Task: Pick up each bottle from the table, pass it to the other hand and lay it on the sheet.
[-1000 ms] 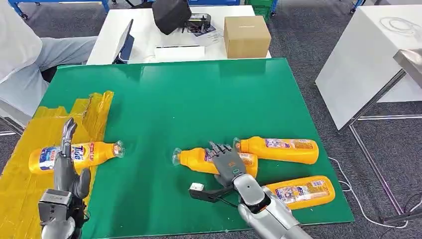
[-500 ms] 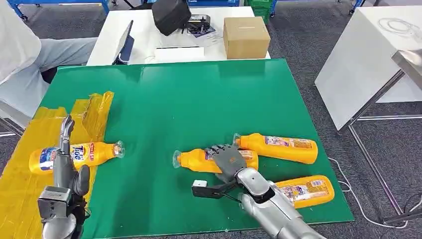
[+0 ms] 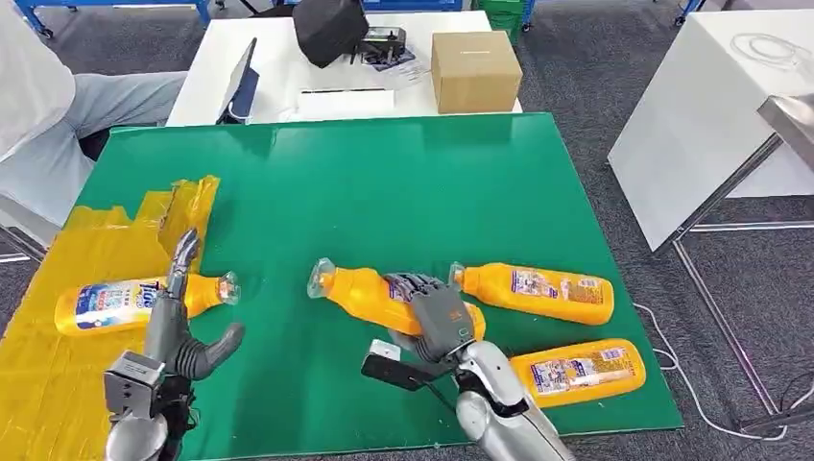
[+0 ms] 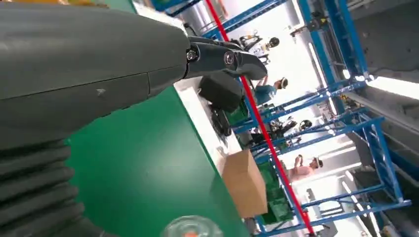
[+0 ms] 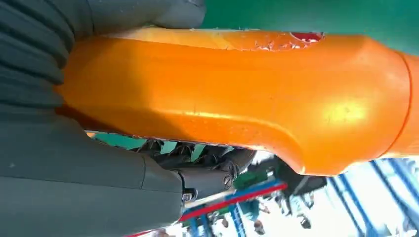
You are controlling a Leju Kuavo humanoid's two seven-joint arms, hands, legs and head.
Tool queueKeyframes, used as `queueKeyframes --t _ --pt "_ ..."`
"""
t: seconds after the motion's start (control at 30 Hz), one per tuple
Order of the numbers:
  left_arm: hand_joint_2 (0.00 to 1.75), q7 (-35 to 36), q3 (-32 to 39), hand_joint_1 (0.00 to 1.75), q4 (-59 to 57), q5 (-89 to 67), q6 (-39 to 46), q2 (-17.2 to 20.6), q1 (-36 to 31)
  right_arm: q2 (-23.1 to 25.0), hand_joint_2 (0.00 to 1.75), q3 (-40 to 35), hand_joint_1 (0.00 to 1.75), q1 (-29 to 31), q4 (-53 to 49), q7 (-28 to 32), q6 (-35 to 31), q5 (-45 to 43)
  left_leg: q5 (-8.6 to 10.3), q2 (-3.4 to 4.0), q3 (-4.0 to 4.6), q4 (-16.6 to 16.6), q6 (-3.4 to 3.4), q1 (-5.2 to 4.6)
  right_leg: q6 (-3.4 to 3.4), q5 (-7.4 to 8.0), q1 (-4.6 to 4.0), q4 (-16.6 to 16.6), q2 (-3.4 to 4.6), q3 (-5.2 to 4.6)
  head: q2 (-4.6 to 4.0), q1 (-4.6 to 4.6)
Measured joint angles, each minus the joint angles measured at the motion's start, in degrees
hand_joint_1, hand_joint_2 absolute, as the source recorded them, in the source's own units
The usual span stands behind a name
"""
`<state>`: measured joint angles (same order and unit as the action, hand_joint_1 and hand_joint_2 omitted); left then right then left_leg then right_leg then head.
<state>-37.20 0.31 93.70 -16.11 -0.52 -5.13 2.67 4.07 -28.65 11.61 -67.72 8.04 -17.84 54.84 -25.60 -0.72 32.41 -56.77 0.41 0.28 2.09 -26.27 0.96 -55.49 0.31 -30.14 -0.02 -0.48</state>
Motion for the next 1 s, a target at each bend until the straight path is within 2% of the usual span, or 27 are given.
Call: queueKeyframes --t 0.3,0.47,0.67,0.8,1.0 --pt "1.75 0.69 0.33 0.00 0.00 0.17 -0.93 -1.10 -0.02 0.48 1.75 2.16 1.75 -2.48 -4.54 0.71 -0.45 -0.43 0.00 0.02 0.14 0.00 0.00 0.00 0.00 0.00 0.01 0.00 0.00 -0.15 0.00 -0.04" --pt "1.75 6.30 -0.42 0.00 -0.85 0.55 -7.15 -2.12 -0.78 2.73 1.75 4.66 1.75 -5.04 -9.36 9.05 -4.20 -7.46 0.00 0.01 0.16 -0.01 0.00 -0.01 0.00 0.00 0.01 0.01 0.00 -0.20 0.00 -0.04" --pt "1.75 8.46 -6.31 0.00 -4.00 1.11 -9.07 -2.82 -3.62 6.42 1.75 9.07 1.75 -5.95 -13.83 18.53 -0.53 -22.50 0.00 0.02 0.17 -0.01 0.00 -0.01 0.00 0.00 0.01 0.01 0.00 -0.20 0.00 -0.02" --pt "1.75 9.66 -10.90 0.00 -5.81 2.12 -11.08 -2.87 -5.65 8.54 1.75 10.49 1.75 -5.66 -13.31 21.81 4.26 -26.62 0.00 0.02 0.17 -0.01 0.00 -0.01 0.00 0.00 0.01 0.00 0.00 -0.18 0.00 -0.02" --pt "1.75 11.54 -15.94 0.00 -7.19 7.28 -14.32 -2.87 -7.91 11.59 1.75 10.60 1.75 -4.30 -10.53 25.01 5.97 -28.87 0.00 0.03 0.18 0.00 0.00 0.00 0.00 0.00 0.00 -0.01 0.00 -0.18 0.00 -0.04"
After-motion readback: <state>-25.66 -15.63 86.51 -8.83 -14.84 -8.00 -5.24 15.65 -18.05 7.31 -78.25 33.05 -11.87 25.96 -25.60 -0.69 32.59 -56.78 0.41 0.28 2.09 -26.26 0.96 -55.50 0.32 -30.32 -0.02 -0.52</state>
